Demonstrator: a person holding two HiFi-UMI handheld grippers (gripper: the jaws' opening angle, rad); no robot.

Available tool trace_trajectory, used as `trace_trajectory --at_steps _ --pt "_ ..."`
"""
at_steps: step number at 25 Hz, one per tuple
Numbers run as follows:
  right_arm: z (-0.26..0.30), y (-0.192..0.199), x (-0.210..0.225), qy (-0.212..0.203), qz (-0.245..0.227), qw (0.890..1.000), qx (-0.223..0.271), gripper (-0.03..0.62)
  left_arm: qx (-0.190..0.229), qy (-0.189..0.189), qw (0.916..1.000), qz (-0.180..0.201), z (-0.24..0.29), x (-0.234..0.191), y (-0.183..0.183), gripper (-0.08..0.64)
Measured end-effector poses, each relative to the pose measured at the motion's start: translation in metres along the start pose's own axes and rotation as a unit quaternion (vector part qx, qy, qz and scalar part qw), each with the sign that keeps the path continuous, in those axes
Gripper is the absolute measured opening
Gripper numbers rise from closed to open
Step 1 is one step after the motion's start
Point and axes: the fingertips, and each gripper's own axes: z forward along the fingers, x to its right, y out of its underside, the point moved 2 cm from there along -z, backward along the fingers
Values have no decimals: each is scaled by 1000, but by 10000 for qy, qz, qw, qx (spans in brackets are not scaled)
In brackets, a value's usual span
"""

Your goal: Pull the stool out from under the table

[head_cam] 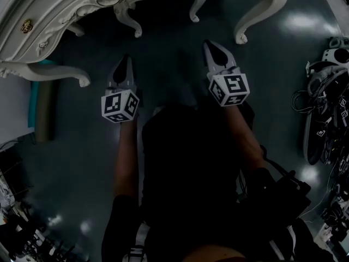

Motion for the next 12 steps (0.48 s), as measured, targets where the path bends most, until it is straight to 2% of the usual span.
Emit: trace_trajectory --at_steps 10,11,12 --pt "47 21 20 223 -4 9998 13 3 -111 -75 9999 -46 52 -30 31 9" --pt "50 22 21 236 -6 9997 19 6 -100 -96 9999 -37 56 -33 32 9" --pt "52 23 22 241 -7 9997 14 37 -85 -119 9999 -20 60 -37 33 9"
